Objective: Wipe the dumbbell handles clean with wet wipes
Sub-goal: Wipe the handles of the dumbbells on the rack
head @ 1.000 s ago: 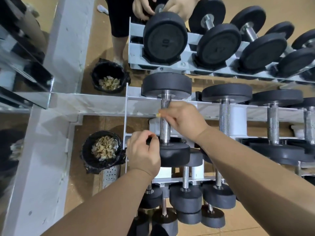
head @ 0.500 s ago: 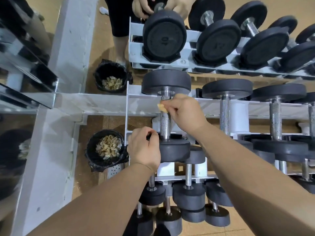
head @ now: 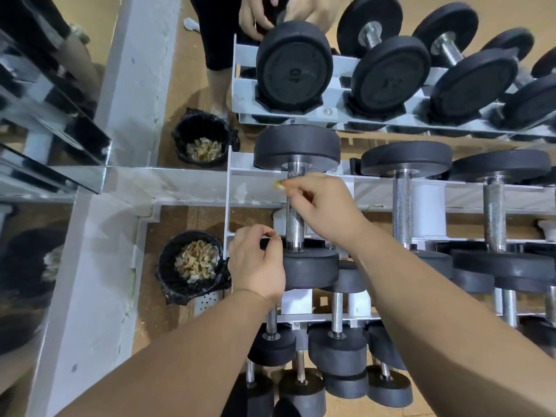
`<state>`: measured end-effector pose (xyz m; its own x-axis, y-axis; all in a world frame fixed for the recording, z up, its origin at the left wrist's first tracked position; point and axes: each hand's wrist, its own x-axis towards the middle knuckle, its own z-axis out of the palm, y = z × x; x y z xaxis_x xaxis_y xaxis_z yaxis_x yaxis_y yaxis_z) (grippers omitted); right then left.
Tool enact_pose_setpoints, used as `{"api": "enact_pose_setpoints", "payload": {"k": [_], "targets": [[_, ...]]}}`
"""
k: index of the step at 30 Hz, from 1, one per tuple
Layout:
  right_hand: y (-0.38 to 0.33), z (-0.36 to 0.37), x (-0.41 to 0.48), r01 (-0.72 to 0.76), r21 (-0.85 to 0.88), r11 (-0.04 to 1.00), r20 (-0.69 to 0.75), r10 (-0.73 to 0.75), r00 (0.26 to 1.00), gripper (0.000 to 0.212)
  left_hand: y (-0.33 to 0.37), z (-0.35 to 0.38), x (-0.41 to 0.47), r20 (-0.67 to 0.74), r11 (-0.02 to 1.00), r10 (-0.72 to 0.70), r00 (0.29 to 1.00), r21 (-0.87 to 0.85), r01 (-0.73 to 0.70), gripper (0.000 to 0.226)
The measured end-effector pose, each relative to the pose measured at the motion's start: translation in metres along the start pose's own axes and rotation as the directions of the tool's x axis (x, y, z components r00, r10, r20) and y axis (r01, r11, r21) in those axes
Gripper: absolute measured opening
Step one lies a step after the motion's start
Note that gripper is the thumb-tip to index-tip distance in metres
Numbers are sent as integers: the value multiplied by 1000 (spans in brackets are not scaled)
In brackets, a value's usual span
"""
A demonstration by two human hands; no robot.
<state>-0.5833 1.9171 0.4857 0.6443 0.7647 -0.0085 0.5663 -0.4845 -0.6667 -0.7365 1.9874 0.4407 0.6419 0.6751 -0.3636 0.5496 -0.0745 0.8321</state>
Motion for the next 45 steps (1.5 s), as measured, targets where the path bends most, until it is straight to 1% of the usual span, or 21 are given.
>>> {"api": "enact_pose_setpoints", "payload": {"k": [2, 4, 7, 10, 11, 13, 14, 19, 21, 23, 24, 26, 28, 30, 31, 33, 35, 37, 39, 41, 45], "targets": [[4, 1, -2, 9, -5, 1000, 99, -8, 995, 26, -1, 1, 0, 4, 1000, 15, 1000, 7, -15, 25], [10, -3, -8, 79, -41, 996, 135, -72, 988, 21, -3, 1, 1, 7, 1000, 27, 1000, 6, -27, 25], [11, -10, -10, 130, -78, 988, 119, -120, 986, 7, -5, 2, 0, -2, 998, 61, 998, 5, -61, 30], [10, -14, -6, 165, -158, 974, 59, -158, 986, 16, -7, 2, 0, -3, 996, 85, 996, 8, -85, 38], [12, -15, -6, 179, -175, 968, 39, -174, 984, 16, -7, 2, 0, -5, 995, 95, 995, 4, -95, 41], [16, -14, -10, 194, -189, 963, 38, -190, 981, 8, -9, 2, 0, -12, 994, 113, 993, -6, -113, 46], [18, -13, -12, 190, -185, 964, 51, -183, 982, 4, -10, 2, 1, -14, 993, 118, 993, -7, -118, 46], [24, -4, -19, 106, -70, 992, 11, -106, 994, 29, -10, 2, 2, -16, 992, 130, 991, -8, -130, 45], [24, -5, -29, 79, 20, 997, 78, -81, 994, 36, -10, 2, 1, -17, 991, 137, 990, -6, -137, 45], [23, -5, -36, 86, 48, 995, 149, -92, 985, 28, -10, 2, 1, -25, 989, 145, 989, -6, -145, 45], [23, -4, -36, 100, 40, 994, 149, -105, 983, 23, -10, 2, 1, -28, 990, 144, 989, -3, -144, 45], [22, -1, -27, 121, -1, 993, 78, -121, 990, 15, -10, 3, 1, -34, 990, 139, 990, 1, -139, 43], [20, 4, -13, 123, -51, 991, -55, -125, 991, 11, -10, 3, 1, -46, 990, 139, 989, -2, -139, 42], [19, 9, -2, 68, -64, 996, -183, -79, 980, 11, -9, 3, 1, -49, 991, 134, 990, 1, -134, 42], [18, 10, -1, 34, -38, 999, -210, -41, 977, 14, -9, 3, 1, -44, 992, 130, 991, 4, -130, 42], [17, 7, -9, 1, 27, 1000, -159, 3, 987, 24, -9, 2, 0, -30, 992, 127, 991, 9, -127, 42], [16, 2, -23, 8, 74, 997, -17, -6, 1000, 33, -9, 2, 0, -23, 991, 133, 991, 8, -133, 41], [17, -1, -31, 32, 77, 997, 74, -37, 997, 32, -9, 1, 0, -18, 991, 135, 991, 8, -135, 41], [20, 0, -27, 22, 75, 997, 68, -27, 997, 26, -9, 2, 0, -21, 991, 137, 990, 7, -137, 41], [19, 4, -18, 3, 67, 998, 22, -4, 1000, 23, -9, 2, 0, -28, 990, 143, 989, 14, -142, 42], [13, 10, -5, -8, -2, 1000, -52, 8, 999, 26, -7, 1, 1, -24, 992, 127, 992, 14, -127, 39]]}}
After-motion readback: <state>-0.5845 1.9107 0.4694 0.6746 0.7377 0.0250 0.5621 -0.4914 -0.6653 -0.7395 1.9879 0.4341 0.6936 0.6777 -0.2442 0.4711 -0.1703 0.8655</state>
